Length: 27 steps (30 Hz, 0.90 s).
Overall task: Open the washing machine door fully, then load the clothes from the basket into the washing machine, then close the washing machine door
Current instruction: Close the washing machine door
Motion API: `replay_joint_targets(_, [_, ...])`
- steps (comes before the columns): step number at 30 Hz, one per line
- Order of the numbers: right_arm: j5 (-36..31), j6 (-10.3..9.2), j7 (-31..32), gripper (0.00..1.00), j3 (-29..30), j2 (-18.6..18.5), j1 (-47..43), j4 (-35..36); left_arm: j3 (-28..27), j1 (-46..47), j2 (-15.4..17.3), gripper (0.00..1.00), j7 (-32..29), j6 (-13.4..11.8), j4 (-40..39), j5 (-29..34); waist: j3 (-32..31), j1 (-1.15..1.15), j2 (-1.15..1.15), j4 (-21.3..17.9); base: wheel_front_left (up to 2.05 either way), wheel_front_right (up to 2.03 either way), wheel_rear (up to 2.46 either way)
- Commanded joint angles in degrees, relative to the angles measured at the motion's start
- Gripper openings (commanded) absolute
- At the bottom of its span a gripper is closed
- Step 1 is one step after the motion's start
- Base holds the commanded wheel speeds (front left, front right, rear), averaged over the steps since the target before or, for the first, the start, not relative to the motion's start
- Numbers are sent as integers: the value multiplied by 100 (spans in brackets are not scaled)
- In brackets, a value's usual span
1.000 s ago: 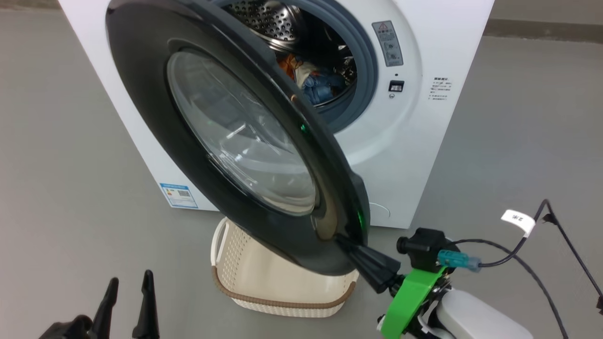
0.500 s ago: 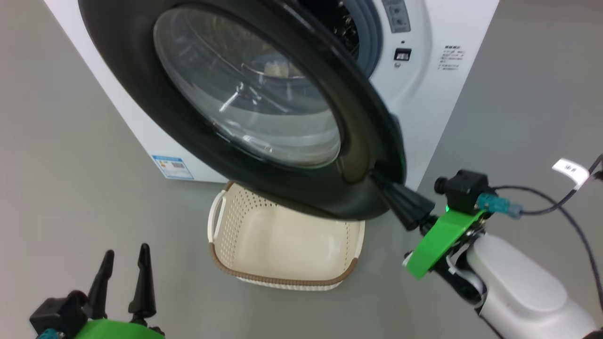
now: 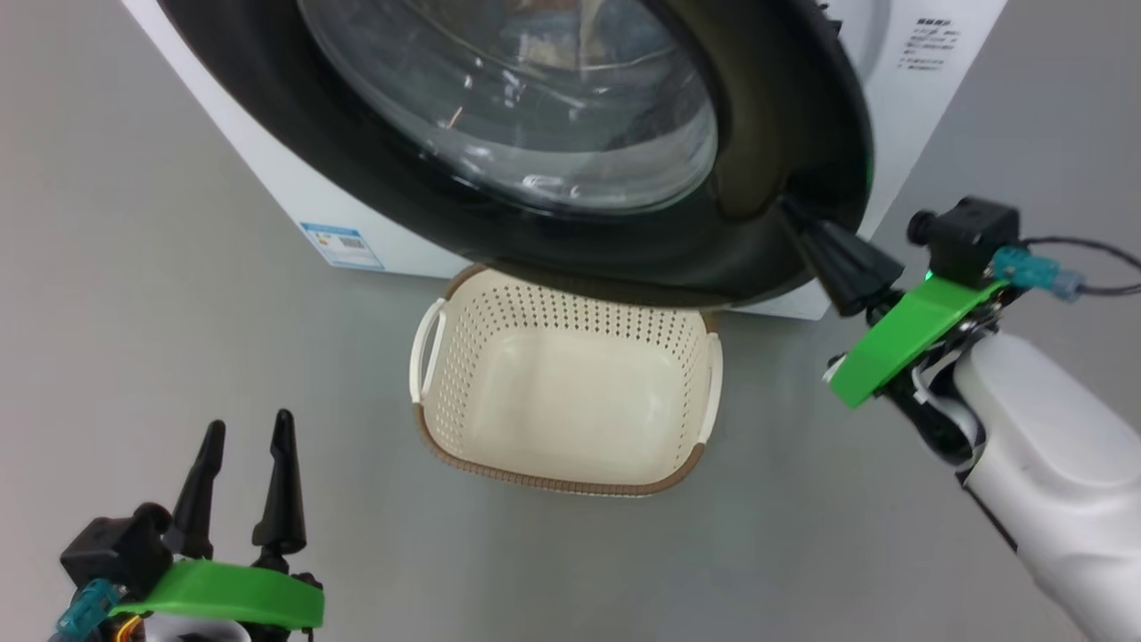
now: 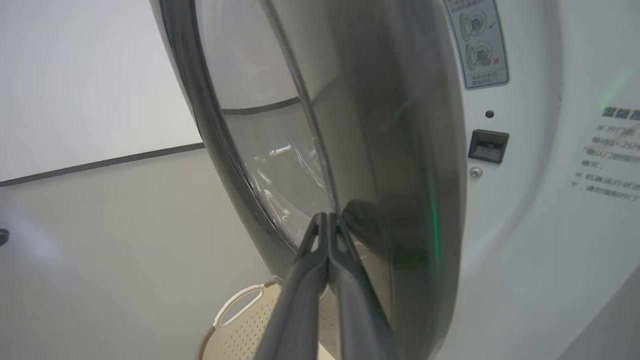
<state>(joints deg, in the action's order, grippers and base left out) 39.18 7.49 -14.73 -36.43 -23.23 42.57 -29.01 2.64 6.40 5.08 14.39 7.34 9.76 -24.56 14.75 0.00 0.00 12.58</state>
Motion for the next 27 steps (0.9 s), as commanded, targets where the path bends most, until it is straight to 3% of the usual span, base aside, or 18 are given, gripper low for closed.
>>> replay_joint_targets(1, [64, 0, -27, 0, 31, -63, 128, 53, -181, 194, 103, 100, 61, 14, -160, -41, 180, 0, 0, 101, 0, 0, 0])
replay_joint_targets(17, [-116, 0, -27, 0, 474, -284, 1392, -290, -113, 591, -11, 100, 61, 14, -205, -45, 842, 0, 0, 282, 0, 0, 0])
replay_joint_targets(27, [-324, 0, -27, 0, 717, -188, 1463, -411, -157, 629, -39, 100, 61, 14, -154, -31, 800, 0, 0, 316, 0, 0, 0])
